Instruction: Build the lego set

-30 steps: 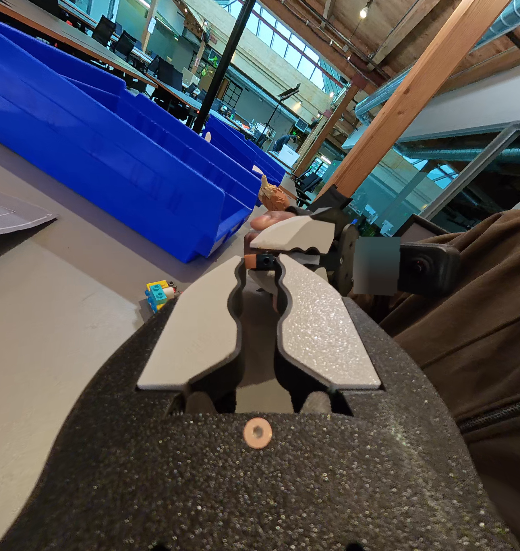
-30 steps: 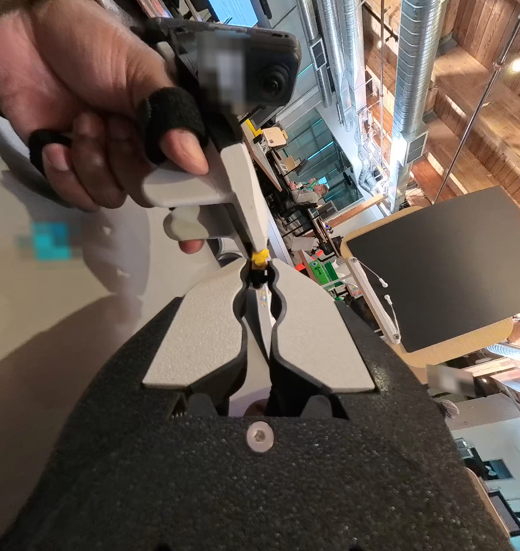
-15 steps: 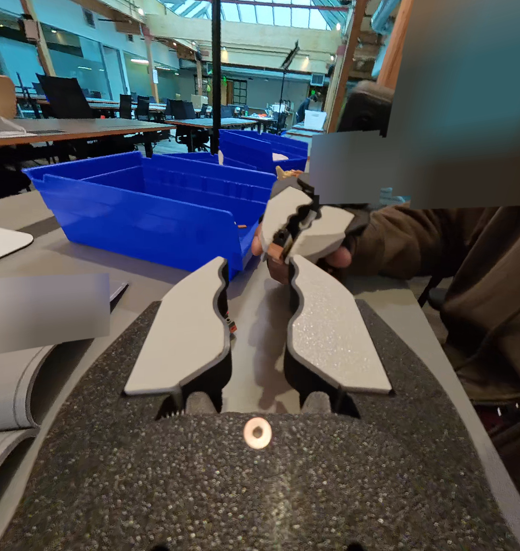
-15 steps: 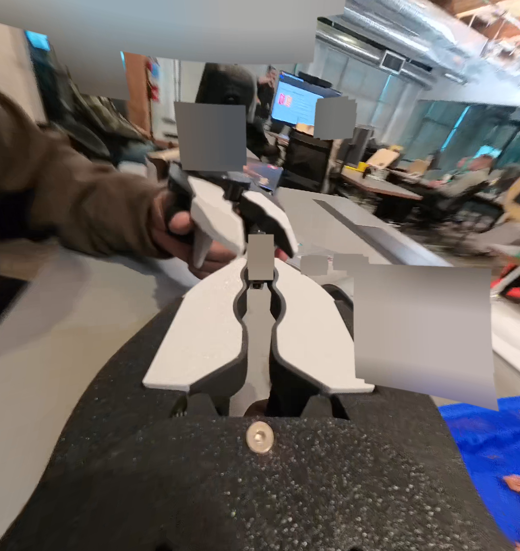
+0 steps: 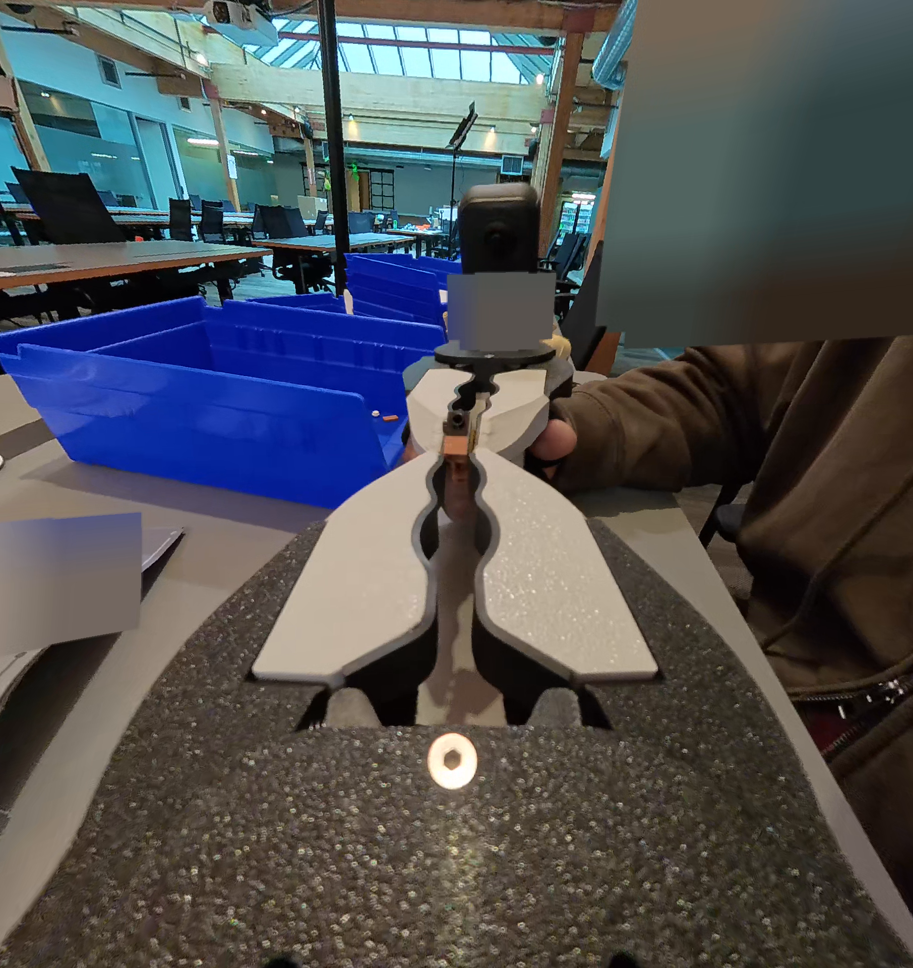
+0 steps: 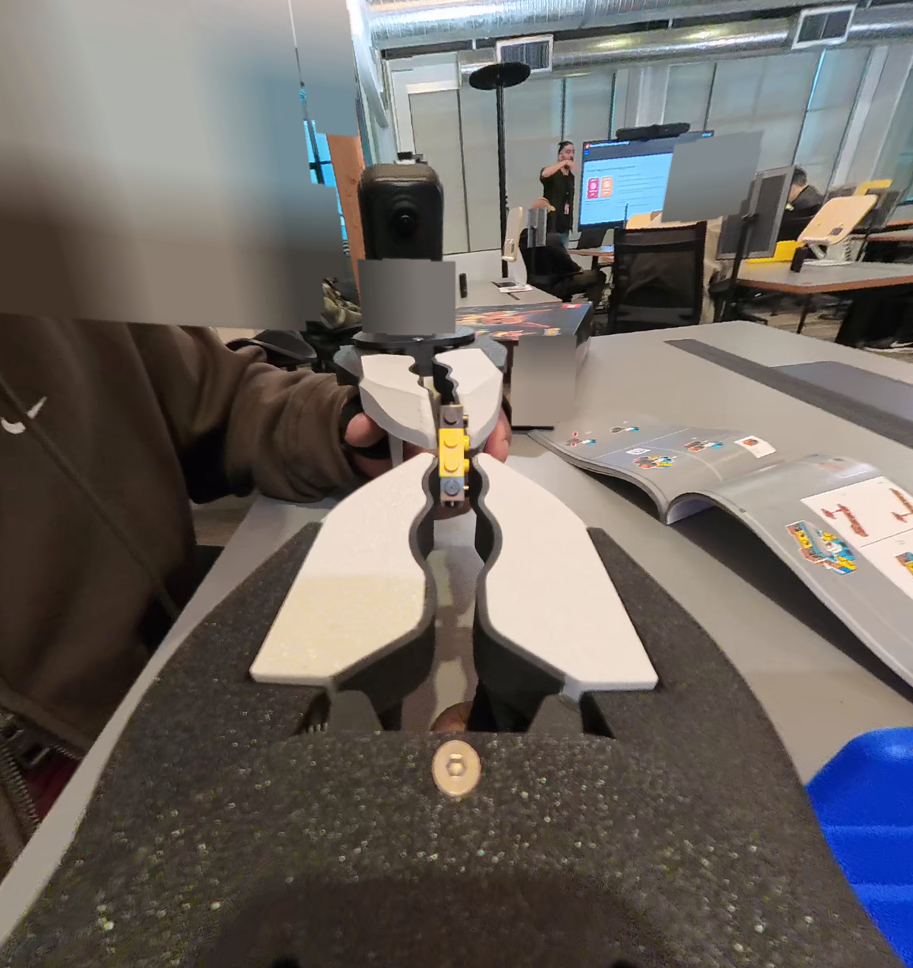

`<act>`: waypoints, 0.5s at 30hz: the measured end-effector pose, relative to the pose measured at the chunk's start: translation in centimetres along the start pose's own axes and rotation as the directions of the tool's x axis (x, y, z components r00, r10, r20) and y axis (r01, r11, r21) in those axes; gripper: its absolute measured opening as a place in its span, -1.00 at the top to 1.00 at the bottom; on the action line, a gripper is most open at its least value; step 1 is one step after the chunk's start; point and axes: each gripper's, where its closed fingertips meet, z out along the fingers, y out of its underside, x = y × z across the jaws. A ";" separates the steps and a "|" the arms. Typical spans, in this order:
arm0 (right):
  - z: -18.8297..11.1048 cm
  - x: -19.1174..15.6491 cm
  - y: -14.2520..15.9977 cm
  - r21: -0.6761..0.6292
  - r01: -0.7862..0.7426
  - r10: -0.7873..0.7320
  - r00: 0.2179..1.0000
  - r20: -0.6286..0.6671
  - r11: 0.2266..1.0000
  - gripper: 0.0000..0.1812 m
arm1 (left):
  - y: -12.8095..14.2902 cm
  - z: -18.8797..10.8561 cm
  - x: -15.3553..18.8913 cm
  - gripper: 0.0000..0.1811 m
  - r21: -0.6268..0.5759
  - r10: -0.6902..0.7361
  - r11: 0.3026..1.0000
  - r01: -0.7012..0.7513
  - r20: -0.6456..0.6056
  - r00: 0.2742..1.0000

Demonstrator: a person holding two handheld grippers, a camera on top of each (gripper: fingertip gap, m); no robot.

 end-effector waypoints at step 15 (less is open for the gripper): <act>0.1 -0.1 0.1 -0.009 -0.112 0.112 0.993 0.048 0.994 0.89 | 0.0 0.2 -0.1 0.82 0.006 -0.027 1.000 0.027 -0.001 1.000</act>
